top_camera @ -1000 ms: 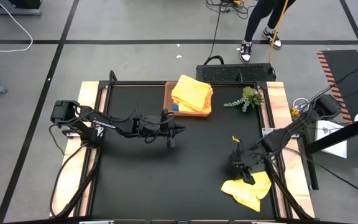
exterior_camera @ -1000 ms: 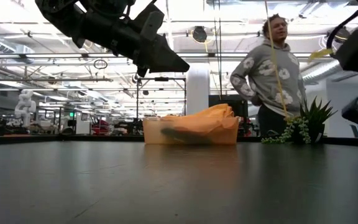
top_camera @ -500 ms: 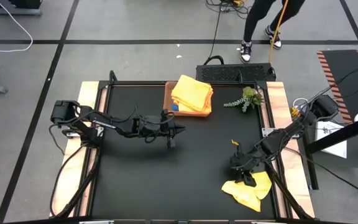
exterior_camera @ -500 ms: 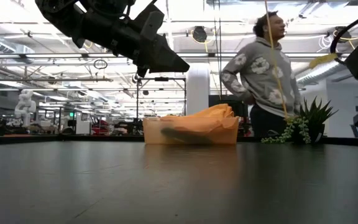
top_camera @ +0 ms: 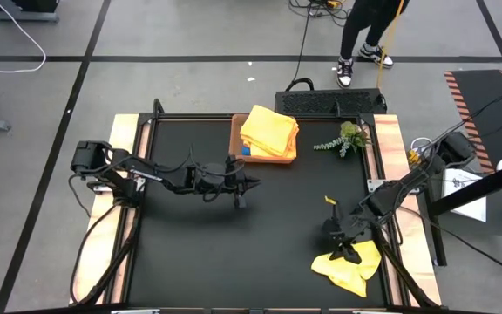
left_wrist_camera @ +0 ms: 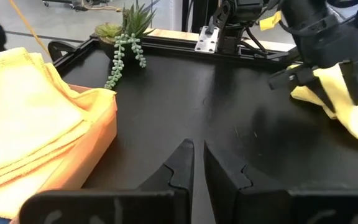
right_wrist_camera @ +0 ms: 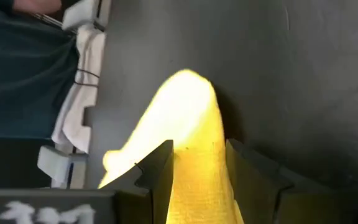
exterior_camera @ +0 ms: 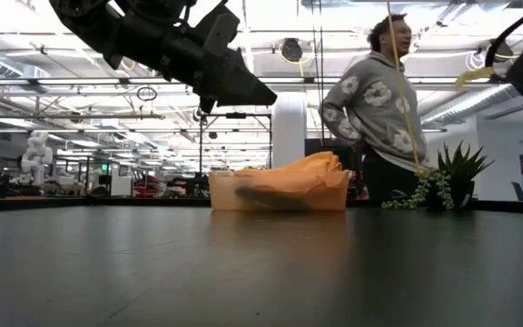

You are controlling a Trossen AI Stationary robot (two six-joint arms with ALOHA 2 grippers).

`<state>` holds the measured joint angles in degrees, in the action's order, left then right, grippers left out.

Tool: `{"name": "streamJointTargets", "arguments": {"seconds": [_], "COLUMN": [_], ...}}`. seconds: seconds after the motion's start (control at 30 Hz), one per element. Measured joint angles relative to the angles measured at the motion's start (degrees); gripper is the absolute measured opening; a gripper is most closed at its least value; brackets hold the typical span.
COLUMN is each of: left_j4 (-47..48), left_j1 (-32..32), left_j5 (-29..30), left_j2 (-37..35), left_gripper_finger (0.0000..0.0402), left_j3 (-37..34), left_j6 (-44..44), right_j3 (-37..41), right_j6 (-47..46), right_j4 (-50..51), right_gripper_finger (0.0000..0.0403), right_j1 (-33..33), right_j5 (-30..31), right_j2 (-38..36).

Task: Fold microfiber towels
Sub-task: Fold the yellow microfiber towel

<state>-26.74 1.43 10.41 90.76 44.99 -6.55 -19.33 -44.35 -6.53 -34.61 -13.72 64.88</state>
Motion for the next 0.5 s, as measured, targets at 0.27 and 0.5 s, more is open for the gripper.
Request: {"name": "streamJointTargets", "arguments": {"seconds": [0.27,0.5], "left_j4": [0.0,-0.6], "left_j1": [0.2,0.8], "left_j5": [0.0,0.2], "left_j2": [0.0,0.0], "left_gripper_finger": [0.0037,0.0037], "left_j3": [0.0,0.0], "left_j6": [0.0,-1.1], "right_j3": [0.0,0.0], "right_j6": [1.8,7.5], "right_j4": [1.4,0.7], "right_gripper_finger": [0.0071,0.0009], "right_j1": [-0.1,2.0], "right_j5": [0.1,3.5], "right_j2": [3.6,-0.7]}}
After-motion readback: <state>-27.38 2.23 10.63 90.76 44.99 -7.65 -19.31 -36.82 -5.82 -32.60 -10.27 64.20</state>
